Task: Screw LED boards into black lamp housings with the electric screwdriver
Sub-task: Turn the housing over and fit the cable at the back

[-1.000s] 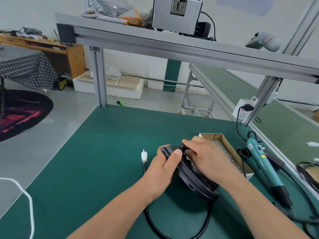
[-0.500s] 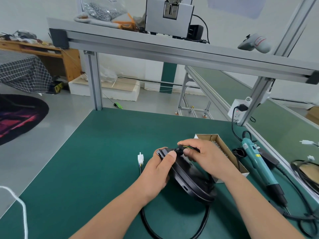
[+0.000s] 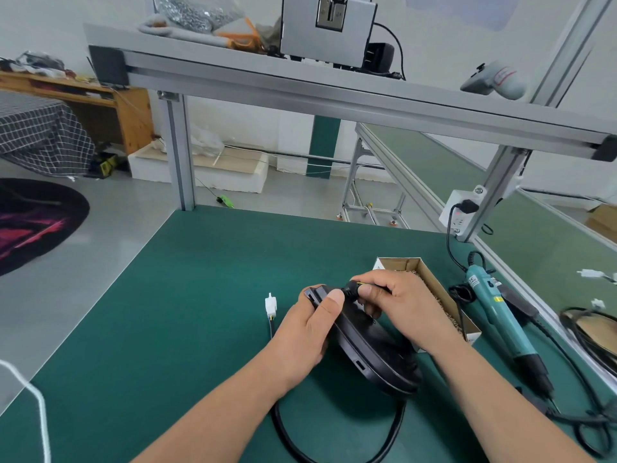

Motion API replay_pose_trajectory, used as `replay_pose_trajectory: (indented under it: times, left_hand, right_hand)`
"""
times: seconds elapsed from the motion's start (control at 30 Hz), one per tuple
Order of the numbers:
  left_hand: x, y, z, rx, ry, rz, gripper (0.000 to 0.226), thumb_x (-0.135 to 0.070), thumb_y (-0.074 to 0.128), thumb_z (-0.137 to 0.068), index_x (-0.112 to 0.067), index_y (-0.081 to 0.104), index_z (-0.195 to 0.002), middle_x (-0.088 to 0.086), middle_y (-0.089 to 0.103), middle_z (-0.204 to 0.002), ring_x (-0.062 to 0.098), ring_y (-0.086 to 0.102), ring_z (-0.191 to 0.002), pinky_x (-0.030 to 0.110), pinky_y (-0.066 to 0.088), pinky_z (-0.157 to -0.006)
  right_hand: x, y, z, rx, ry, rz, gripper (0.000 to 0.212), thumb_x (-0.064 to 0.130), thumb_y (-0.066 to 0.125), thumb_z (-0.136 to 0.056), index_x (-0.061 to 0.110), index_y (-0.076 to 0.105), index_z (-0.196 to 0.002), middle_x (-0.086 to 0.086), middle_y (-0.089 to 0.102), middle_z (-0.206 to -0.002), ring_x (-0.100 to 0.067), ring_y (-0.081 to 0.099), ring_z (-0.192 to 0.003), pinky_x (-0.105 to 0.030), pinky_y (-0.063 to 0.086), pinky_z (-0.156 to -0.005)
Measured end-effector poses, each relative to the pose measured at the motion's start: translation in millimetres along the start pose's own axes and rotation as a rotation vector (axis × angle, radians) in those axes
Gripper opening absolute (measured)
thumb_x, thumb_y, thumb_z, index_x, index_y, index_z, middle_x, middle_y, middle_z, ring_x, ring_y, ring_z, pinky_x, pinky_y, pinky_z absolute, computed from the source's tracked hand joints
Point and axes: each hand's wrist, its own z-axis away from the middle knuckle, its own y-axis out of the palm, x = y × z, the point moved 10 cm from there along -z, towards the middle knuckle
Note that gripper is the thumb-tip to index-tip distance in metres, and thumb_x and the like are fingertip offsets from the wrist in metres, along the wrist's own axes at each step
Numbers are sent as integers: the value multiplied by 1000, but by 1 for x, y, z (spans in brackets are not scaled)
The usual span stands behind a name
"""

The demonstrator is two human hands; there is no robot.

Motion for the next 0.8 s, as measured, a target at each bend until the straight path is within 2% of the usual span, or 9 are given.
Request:
replay_pose_trajectory:
  times: [0.1,0.23,0.37,0.43,0.5,0.6,0.7,0.8]
  left_hand:
    - [-3,2,1,4,5,-7,40,-55,47,-107,-16,45,-101,-6,29,-61,12,24,-45,22,24,-42]
    - [-7,4,3,17,13,-20,44,-52,45,-109,-8,45,-105,-6,29,-60,12,25,-44,21,25,-42]
    - [-7,3,4,8,6,-50,41,-53,43,-109,-14,41,-98,-4,30,-60,15,26,-49,23,26,-45]
    - [-6,2,5,7,1,-51,40,-53,42,-109,-15,39,-96,-2,30,-61,16,26,-52,24,26,-46]
    - [-6,0,5,2,6,-51,41,-54,41,-109,-15,40,-99,1,31,-64,17,27,-54,25,26,-47]
    - [-6,2,5,11,15,-49,41,-55,41,-109,-15,40,-100,3,31,-65,18,27,-54,26,24,-48]
    - [-6,1,6,12,15,-58,40,-53,40,-110,-15,38,-98,5,32,-63,16,27,-52,27,24,-49]
    - [-7,0,6,17,19,-73,39,-53,40,-110,-16,39,-99,7,33,-64,17,29,-54,27,26,-50]
  right_hand:
    - [-1,1,-1,-22,14,-14,24,5,66,-100,26,79,-97,0,73,-71,-13,67,-63,-27,56,-64]
    - [-1,1,-3,-10,30,-31,26,8,68,-99,30,77,-88,-2,74,-73,-15,68,-62,-31,58,-60]
    - [0,3,-4,9,18,-27,13,22,69,-95,33,74,-91,-2,74,-75,-16,69,-64,-37,59,-63]
    - [-2,6,-3,28,20,-30,13,31,67,-92,38,72,-101,0,75,-79,-16,69,-67,-38,60,-67]
    - [-3,8,-3,46,18,-47,24,32,66,-91,44,71,-112,0,75,-82,-15,69,-70,-36,60,-70]
    - [-6,7,-6,47,29,-23,21,34,68,-90,43,74,-108,5,75,-81,-10,70,-72,-35,59,-74]
    - [-6,7,-8,43,14,99,16,31,74,-94,46,74,-100,26,76,-96,4,70,-91,-23,50,-85]
    - [-2,9,-9,48,3,162,22,25,76,-97,45,76,-106,36,72,-105,11,66,-104,-10,45,-90]
